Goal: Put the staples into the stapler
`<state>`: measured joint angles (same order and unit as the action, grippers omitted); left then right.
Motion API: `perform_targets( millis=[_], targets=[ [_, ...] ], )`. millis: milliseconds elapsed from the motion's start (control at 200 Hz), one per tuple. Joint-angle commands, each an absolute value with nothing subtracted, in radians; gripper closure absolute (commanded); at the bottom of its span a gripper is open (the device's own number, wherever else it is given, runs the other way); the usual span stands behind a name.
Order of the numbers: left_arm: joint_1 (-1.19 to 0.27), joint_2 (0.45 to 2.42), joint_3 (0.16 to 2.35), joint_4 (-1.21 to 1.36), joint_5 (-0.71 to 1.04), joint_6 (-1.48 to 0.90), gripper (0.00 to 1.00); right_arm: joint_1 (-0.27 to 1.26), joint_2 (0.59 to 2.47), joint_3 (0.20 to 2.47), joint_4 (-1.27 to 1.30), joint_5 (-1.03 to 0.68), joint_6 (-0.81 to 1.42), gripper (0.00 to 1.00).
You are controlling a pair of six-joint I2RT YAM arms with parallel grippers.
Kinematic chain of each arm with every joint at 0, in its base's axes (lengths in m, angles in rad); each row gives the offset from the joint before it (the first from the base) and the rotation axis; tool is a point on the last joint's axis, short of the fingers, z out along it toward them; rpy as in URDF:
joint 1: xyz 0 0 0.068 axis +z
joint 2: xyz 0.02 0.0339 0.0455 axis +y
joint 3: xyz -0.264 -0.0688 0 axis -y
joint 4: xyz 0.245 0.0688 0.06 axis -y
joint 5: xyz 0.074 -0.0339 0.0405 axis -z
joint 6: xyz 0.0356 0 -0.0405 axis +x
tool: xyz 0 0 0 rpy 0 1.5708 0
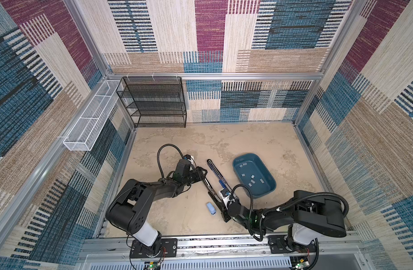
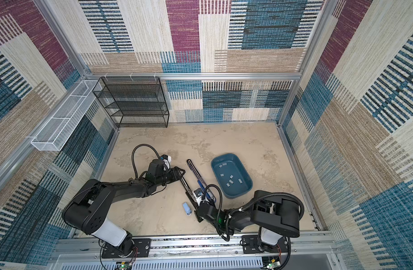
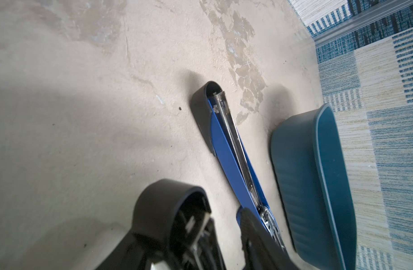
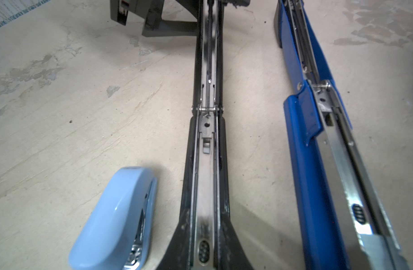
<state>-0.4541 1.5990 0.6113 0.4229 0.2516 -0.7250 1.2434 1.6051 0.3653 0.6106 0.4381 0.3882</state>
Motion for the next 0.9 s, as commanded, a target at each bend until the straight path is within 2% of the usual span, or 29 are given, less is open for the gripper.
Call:
perform_targets(
  millis=[0,190,301,416,596,666,897],
  targets=[
    [-0.456,1.579,0.616,0.482,0.266,-0.666,0.4,1.244,1.613,0.351,0.667,0.43,0.364,0.99],
    [-0.463,1.548,0.603,0.528,0.297,-0.627,0.4,1.244,1.602,0.319,0.721,0.43,0.352,0.97],
    [-0.473,1.528,0.579,0.58,0.31,-0.607,0.46,1.244,1.6,0.295,0.762,0.431,0.344,0.96],
    [-0.489,1.505,0.563,0.595,0.299,-0.575,0.46,1.244,1.601,0.277,0.802,0.435,0.338,0.96],
    [-0.545,1.478,0.546,0.601,0.242,-0.492,0.45,1.244,1.597,0.239,0.888,0.433,0.319,0.88],
    [-0.568,1.475,0.542,0.602,0.218,-0.464,0.45,1.245,1.594,0.229,0.913,0.432,0.311,0.81],
    [-0.608,1.46,0.507,0.647,0.137,-0.411,0.46,1.246,1.552,0.169,0.988,0.437,0.307,0.67]
  ],
)
